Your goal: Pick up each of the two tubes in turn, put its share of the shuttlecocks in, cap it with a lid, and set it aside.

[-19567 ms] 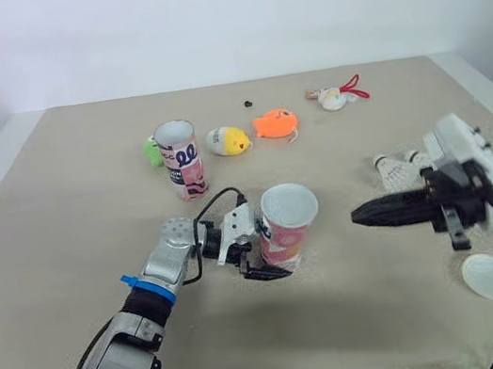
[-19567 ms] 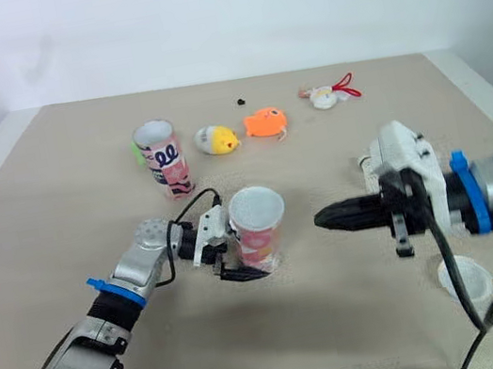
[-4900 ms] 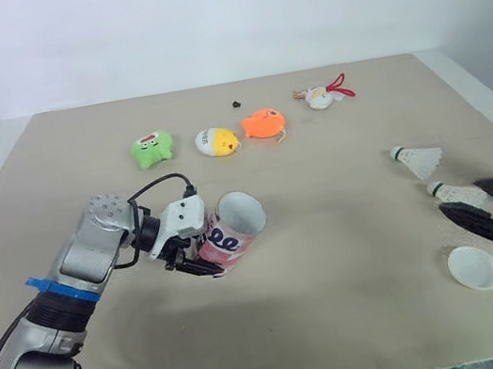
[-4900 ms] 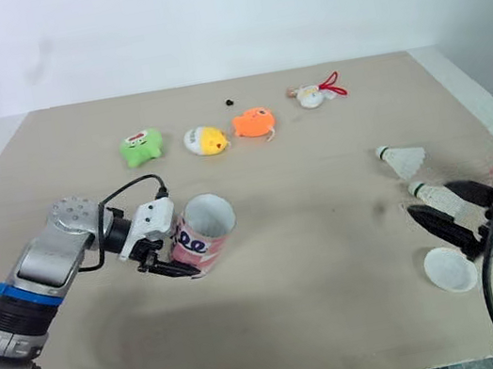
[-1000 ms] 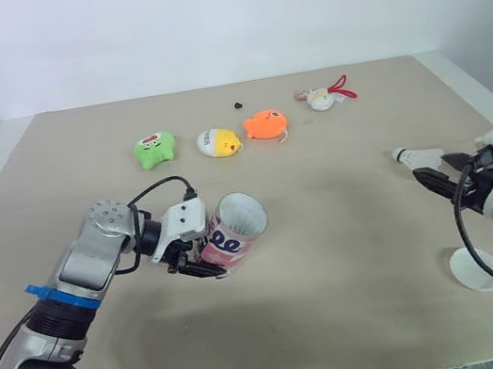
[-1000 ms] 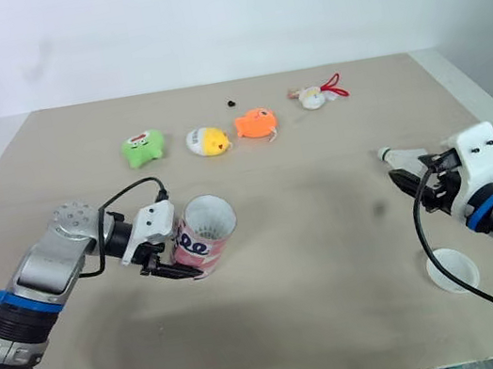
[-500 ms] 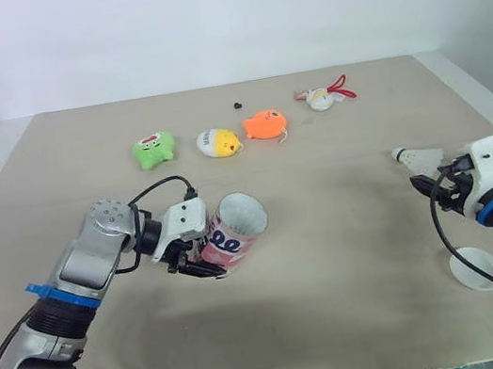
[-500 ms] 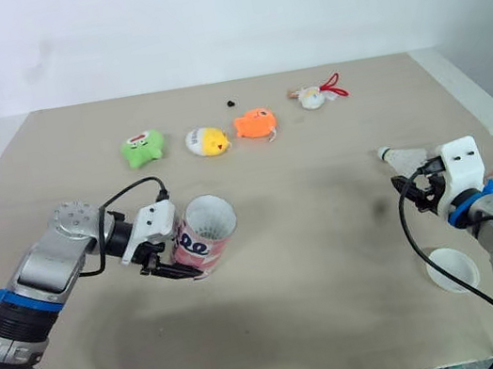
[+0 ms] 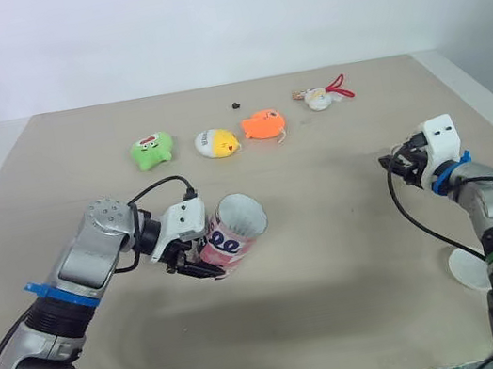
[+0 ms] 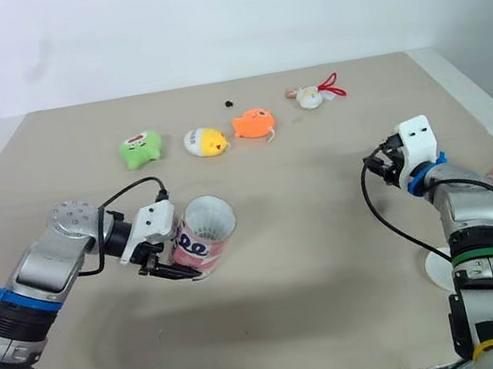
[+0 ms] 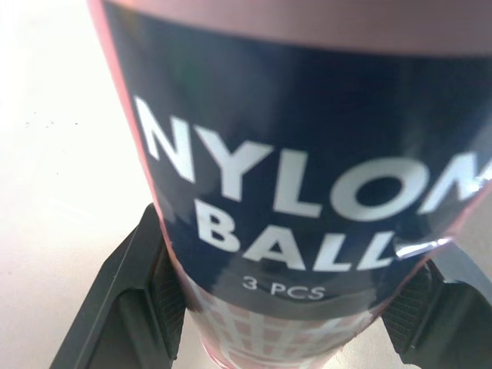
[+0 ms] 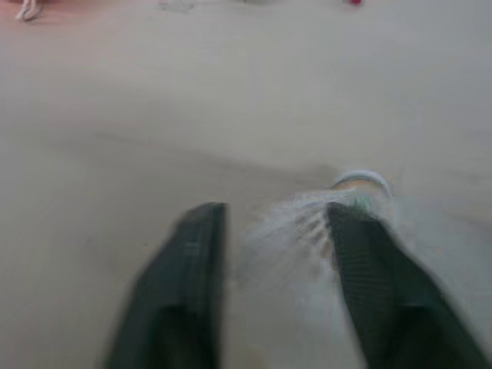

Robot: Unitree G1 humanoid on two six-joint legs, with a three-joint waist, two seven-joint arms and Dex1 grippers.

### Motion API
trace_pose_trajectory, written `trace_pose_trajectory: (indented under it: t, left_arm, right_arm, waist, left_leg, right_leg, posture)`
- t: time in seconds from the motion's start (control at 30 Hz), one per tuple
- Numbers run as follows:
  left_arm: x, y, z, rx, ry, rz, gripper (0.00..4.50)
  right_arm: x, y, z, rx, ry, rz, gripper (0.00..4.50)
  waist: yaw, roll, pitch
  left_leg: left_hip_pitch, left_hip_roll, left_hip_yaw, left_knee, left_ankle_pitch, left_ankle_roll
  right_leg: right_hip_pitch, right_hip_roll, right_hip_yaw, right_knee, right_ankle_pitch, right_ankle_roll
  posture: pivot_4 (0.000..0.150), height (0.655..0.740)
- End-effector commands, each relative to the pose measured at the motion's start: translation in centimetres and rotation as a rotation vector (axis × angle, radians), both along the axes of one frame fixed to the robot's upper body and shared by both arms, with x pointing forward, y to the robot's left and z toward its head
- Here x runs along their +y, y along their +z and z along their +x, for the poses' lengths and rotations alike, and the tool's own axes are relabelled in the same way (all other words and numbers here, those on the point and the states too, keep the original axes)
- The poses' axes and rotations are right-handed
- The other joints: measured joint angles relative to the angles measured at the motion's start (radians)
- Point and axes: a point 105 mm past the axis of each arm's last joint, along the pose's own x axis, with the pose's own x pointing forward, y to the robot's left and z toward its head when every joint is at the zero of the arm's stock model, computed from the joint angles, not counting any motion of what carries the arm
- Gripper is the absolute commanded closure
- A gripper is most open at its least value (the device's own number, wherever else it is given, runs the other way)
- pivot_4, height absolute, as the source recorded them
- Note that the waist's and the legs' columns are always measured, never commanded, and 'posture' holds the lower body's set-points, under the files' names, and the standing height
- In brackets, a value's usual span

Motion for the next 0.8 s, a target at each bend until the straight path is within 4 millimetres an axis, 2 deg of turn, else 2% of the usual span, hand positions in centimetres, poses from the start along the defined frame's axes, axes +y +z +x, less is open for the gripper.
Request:
trace_pose_trajectory:
  t: [0.03, 0.07, 0.2, 0.33, 0.4, 0.43, 0.5, 0.53, 0.6, 0.7, 0.8]
  left_arm:
    - [0.5, -1.7, -0.4, 0.051, 0.012, 0.055, 1.67]
    - [0.5, -1.7, -0.4, 0.050, 0.012, 0.056, 1.67]
    - [0.4, -1.7, -0.4, 0.050, 0.011, 0.055, 1.67]
    - [0.3, -1.7, -0.4, 0.050, 0.005, 0.055, 1.67]
    - [0.2, -1.7, -0.4, 0.050, 0.002, 0.055, 1.67]
    - [0.2, -1.7, -0.4, 0.050, 0.001, 0.055, 1.67]
    - [0.2, -1.7, -0.4, 0.050, -0.002, 0.057, 1.67]
    - [0.2, -1.7, -0.4, 0.050, -0.003, 0.057, 1.67]
    - [0.2, -1.7, -0.4, 0.050, -0.005, 0.058, 1.67]
    - [0.1, -1.7, -0.3, 0.051, -0.008, 0.058, 1.67]
    - [0.0, -1.7, -0.2, 0.050, -0.011, 0.058, 1.67]
  right_arm:
    - [-0.1, 1.5, 0.4, -0.057, 0.014, -0.015, 3.99]
    - [0.0, 1.6, 0.3, -0.063, 0.023, -0.010, 4.47]
    - [0.3, 2.1, -0.2, -0.087, 0.060, 0.000, 4.47]
    - [1.3, 3.8, -1.2, -0.121, 0.149, 0.030, 4.47]
    - [3.4, 5.0, -2.6, -0.126, 0.279, 0.027, 4.47]
    - [5.1, 5.8, -3.8, -0.132, 0.382, 0.015, 4.47]
    - [9.8, 7.8, -7.8, -0.137, 0.661, -0.050, 4.47]
    - [11.3, 8.2, -9.4, -0.128, 0.753, -0.077, 4.47]
    - [13.6, 8.9, -12.1, -0.115, 0.890, -0.136, 4.47]
    - [16.2, 10.7, -14.4, -0.147, 1.021, -0.231, 4.47]
    - [18.7, 12.5, -16.0, -0.190, 1.137, -0.296, 4.47]
  waist:
    - [0.000, 0.000, 0.000]
    - [0.000, 0.000, 0.000]
    - [0.000, 0.000, 0.000]
    - [0.000, 0.000, 0.000]
    - [0.001, 0.001, 0.000]
    - [0.002, 0.001, 0.000]
    - [0.005, 0.006, 0.001]
    - [0.004, 0.006, 0.001]
    - [0.002, 0.006, 0.001]
    - [0.002, 0.002, 0.001]
    - [0.002, 0.002, 0.001]
  left_leg:
    - [0.000, 0.000, 0.000, 0.000, 0.000, 0.000]
    - [0.000, 0.000, 0.000, 0.000, 0.000, 0.000]
    - [0.000, 0.000, 0.000, 0.000, 0.000, 0.000]
    - [0.000, 0.000, 0.000, 0.000, 0.000, 0.000]
    - [0.000, 0.000, 0.000, 0.000, 0.000, 0.000]
    - [0.000, 0.000, -0.001, 0.000, 0.000, 0.000]
    - [0.000, 0.001, -0.002, 0.000, -0.001, 0.001]
    - [-0.003, -0.001, -0.004, 0.000, -0.001, 0.001]
    - [-0.002, 0.001, -0.005, 0.000, -0.002, 0.001]
    - [0.000, 0.001, -0.008, 0.001, -0.002, 0.001]
    - [0.000, 0.002, -0.006, 0.003, -0.001, 0.001]
  right_leg:
    - [0.000, 0.000, 0.000, 0.000, 0.001, 0.000]
    - [0.000, 0.000, 0.000, 0.000, 0.001, 0.000]
    - [0.000, 0.000, 0.000, 0.000, 0.002, 0.000]
    - [0.000, 0.000, 0.000, 0.000, 0.001, 0.001]
    - [0.000, 0.000, 0.000, 0.000, 0.001, 0.001]
    - [0.000, 0.000, 0.000, 0.000, 0.001, 0.001]
    - [0.000, 0.001, 0.000, 0.001, 0.001, 0.002]
    - [-0.002, -0.001, -0.002, 0.001, 0.000, 0.002]
    - [-0.001, 0.001, -0.001, 0.000, -0.001, 0.003]
    - [0.000, 0.002, -0.002, 0.001, -0.002, 0.004]
    - [0.000, 0.000, -0.002, 0.000, -0.002, -0.001]
  posture:
    - [0.150, 0.7400]
    - [0.150, 0.7400]
    - [0.150, 0.7400]
    - [0.150, 0.7400]
    - [0.150, 0.7400]
    - [0.150, 0.7400]
    - [0.150, 0.7400]
    - [0.150, 0.7400]
    - [0.150, 0.7400]
    - [0.150, 0.7400]
    - [0.150, 0.7400]
